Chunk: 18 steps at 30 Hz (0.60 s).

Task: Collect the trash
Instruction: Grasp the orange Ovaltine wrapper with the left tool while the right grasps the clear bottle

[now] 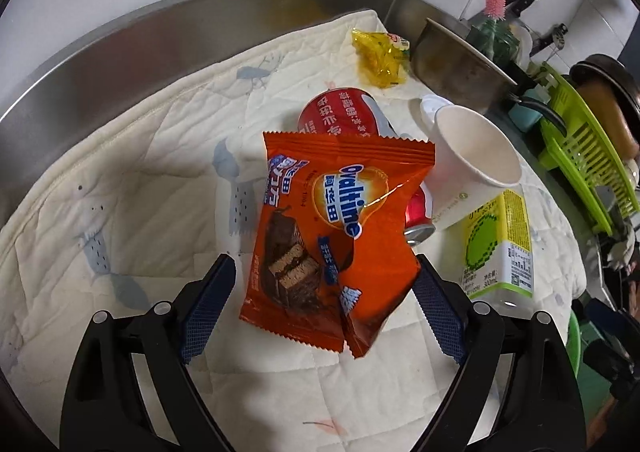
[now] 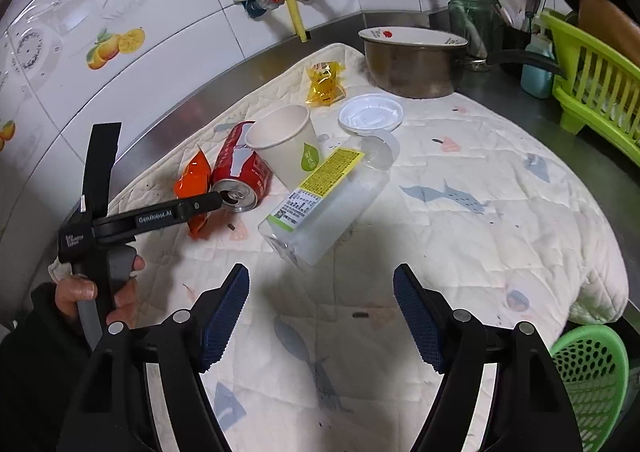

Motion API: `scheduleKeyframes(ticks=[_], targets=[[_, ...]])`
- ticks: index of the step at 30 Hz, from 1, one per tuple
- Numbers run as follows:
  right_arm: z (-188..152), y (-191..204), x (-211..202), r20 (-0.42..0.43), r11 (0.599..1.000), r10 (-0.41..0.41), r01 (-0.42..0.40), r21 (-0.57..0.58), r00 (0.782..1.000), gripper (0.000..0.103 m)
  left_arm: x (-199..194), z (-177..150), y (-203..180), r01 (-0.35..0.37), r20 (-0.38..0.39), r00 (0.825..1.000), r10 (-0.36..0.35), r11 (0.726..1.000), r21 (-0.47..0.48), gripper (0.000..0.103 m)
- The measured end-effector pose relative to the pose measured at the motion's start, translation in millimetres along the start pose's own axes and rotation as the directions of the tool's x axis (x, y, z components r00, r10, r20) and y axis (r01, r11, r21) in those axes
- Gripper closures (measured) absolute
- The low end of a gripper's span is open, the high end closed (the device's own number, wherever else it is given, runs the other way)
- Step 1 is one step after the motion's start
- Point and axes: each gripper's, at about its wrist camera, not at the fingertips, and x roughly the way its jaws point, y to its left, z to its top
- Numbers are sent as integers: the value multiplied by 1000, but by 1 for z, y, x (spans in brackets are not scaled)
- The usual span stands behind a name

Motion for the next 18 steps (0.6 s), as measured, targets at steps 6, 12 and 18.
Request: scheduleKeyframes(ticks=[6, 12, 18], targets=[[12, 1, 14, -13, 1000, 9, -9, 21, 1000, 31, 3, 2, 1, 43, -10, 999, -43, 999, 4, 34], [23, -2, 28, -36, 998, 11, -9, 60, 999, 31, -2, -2, 7, 77, -1, 997, -77, 997, 9, 59], [36, -8, 47, -61, 986, 37, -27, 163, 997, 31, -19, -5, 11, 84, 48, 995, -85, 996, 27, 80]])
